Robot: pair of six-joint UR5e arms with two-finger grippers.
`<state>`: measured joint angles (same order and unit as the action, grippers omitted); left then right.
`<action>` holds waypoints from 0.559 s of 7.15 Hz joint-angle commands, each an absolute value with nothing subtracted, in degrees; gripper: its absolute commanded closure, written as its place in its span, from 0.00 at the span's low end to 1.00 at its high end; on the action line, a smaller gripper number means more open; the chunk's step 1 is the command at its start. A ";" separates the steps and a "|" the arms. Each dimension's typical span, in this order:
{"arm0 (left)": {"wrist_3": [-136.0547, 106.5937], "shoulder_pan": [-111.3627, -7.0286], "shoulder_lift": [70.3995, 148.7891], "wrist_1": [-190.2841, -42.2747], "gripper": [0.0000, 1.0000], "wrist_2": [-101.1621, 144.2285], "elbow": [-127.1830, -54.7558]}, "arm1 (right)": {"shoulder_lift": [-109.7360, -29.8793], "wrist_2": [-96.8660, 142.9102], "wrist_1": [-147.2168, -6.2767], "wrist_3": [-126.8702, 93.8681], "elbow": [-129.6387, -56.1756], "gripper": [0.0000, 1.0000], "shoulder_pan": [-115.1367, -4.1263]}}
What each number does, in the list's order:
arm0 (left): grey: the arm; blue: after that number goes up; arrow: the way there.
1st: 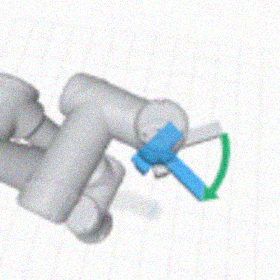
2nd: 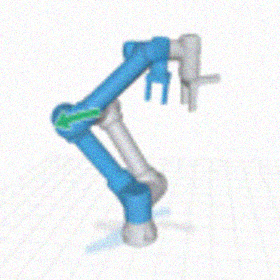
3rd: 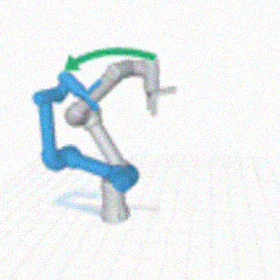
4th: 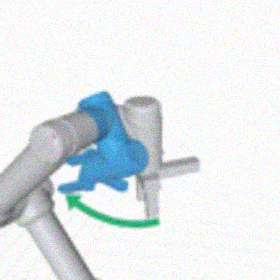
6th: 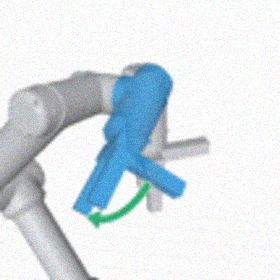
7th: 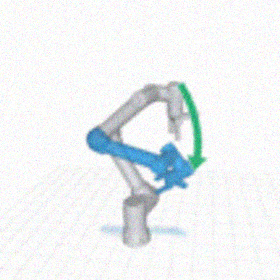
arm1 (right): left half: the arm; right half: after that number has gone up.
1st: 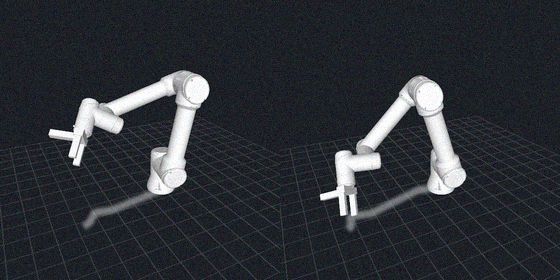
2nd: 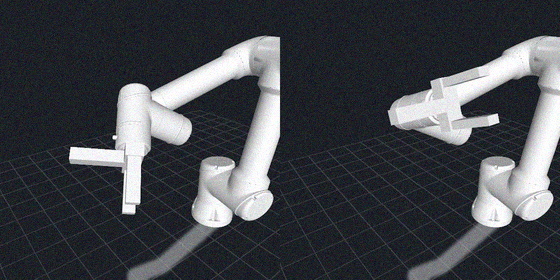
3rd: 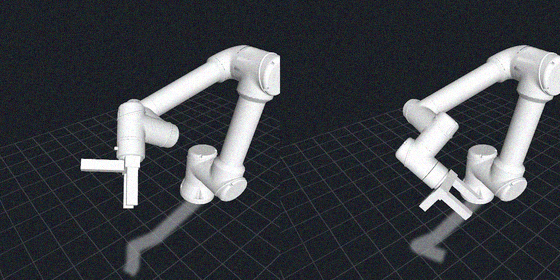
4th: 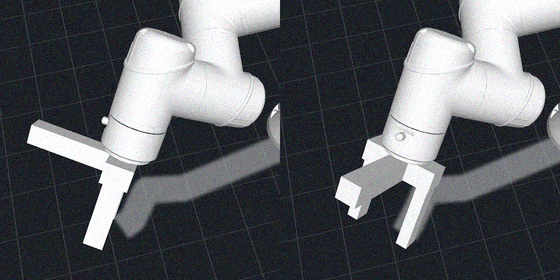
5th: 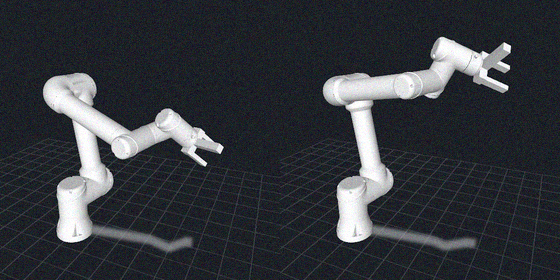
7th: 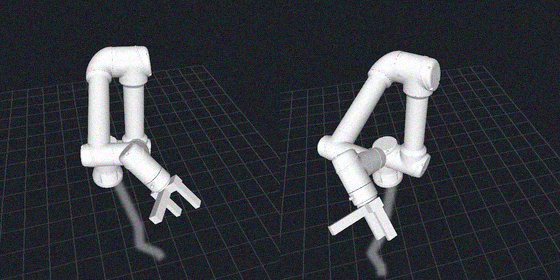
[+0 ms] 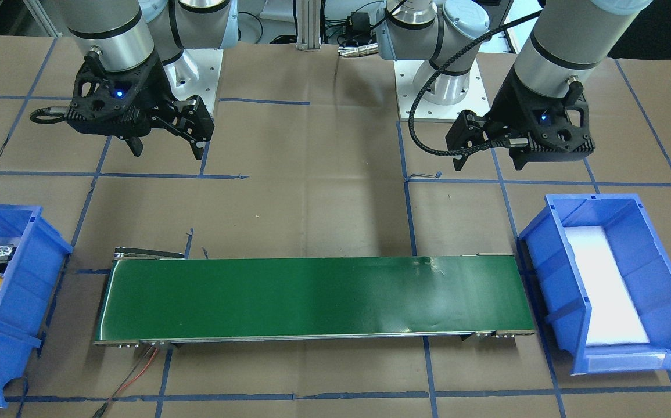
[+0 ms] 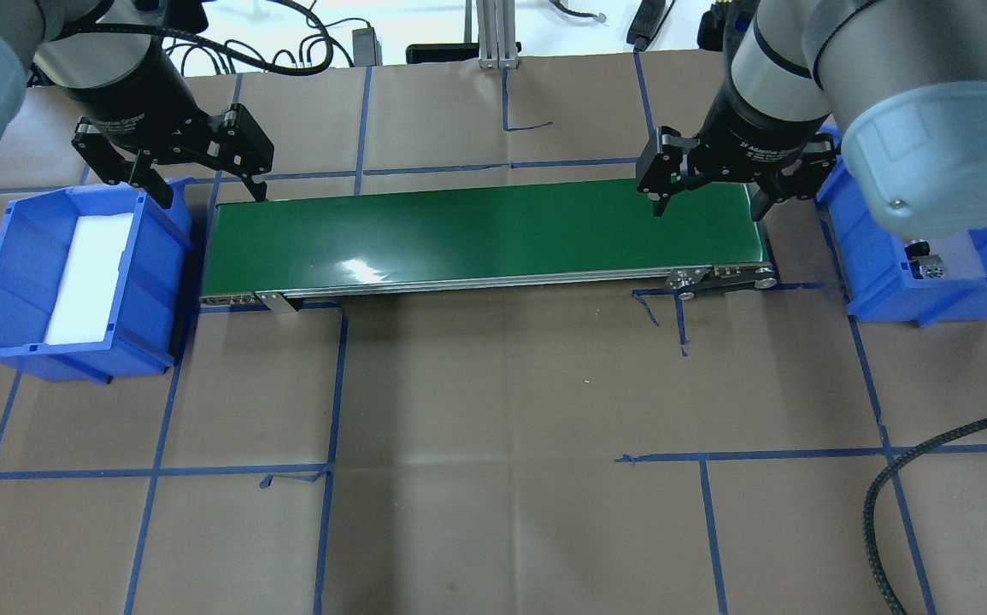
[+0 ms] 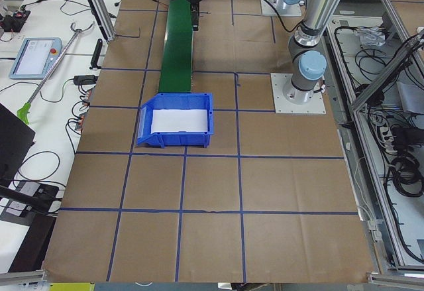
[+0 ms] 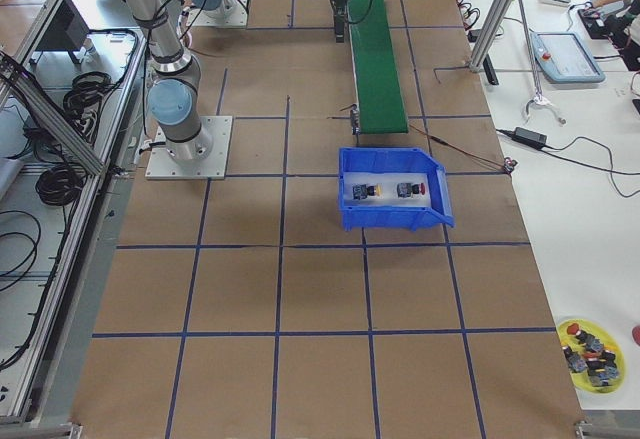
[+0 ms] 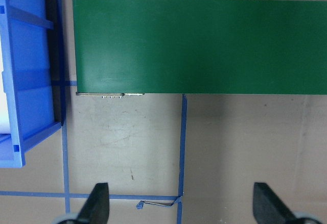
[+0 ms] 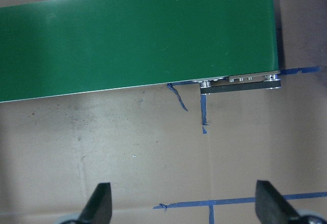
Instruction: Transport two buttons from left to right
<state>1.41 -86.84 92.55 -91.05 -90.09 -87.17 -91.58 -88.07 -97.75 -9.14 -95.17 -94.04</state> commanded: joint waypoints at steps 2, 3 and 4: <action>1.41 -86.84 92.55 -91.05 0.00 -90.09 -87.10 | -91.58 -88.15 -97.73 -9.14 -95.01 0.00 -94.04; 1.41 -86.84 92.55 -91.05 0.00 -90.09 -87.10 | -91.58 -88.33 -97.73 -9.14 -94.92 0.00 -93.87; 1.41 -86.84 92.55 -91.05 0.00 -90.09 -87.10 | -91.58 -88.16 -97.73 -9.23 -95.01 0.00 -94.13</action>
<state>1.41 -86.84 92.55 -91.05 -90.09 -87.10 -91.58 -88.22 -97.73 -9.16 -95.01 -94.00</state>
